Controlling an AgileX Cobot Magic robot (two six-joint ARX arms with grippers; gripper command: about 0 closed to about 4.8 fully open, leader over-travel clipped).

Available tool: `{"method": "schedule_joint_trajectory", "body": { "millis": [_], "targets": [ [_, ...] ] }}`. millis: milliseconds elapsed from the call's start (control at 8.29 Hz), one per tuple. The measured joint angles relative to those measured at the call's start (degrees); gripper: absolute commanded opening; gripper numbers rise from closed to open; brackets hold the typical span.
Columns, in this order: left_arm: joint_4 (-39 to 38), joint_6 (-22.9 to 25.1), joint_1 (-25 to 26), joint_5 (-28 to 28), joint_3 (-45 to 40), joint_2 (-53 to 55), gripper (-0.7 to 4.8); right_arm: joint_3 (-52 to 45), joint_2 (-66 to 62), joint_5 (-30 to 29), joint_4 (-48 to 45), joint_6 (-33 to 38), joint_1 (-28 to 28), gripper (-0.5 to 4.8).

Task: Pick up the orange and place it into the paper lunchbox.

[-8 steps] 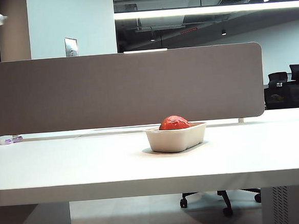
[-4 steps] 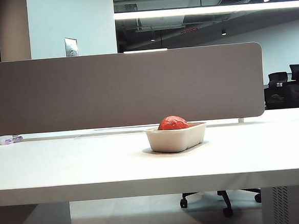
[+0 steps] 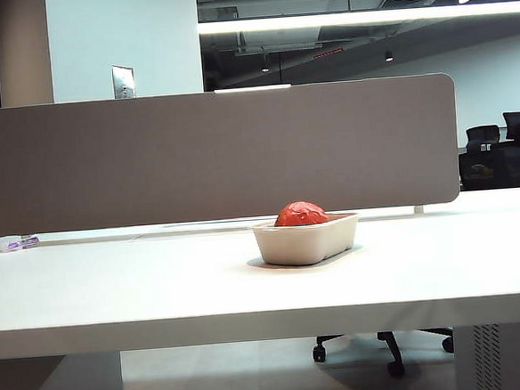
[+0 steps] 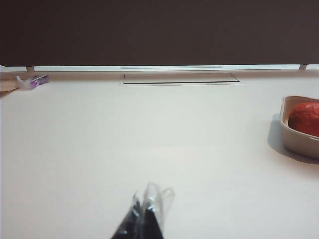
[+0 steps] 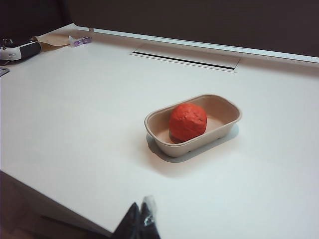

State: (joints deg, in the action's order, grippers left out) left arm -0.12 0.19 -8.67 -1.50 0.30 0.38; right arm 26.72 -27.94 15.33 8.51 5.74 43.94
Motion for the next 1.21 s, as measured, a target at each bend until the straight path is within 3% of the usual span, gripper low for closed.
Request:
{"method": "schedule_joint_trajectory", "body": {
  "millis": [121,241,1206],
  "targets": [
    [-0.02,0.00,0.09,0.02,0.00,0.00,-0.05,0.00,0.00,0.00,0.00,0.00,0.00,-0.01],
    [-0.07,-0.02,3.21,0.39,0.00,0.00,0.29,0.00,-0.02,0.00,0.00,0.00,0.00,-0.01],
    [-0.07,0.00,3.21,0.00,0.00,0.00,0.30,0.00,-0.02,0.59,0.00,0.00,-0.09,-0.01]
  ]
}}
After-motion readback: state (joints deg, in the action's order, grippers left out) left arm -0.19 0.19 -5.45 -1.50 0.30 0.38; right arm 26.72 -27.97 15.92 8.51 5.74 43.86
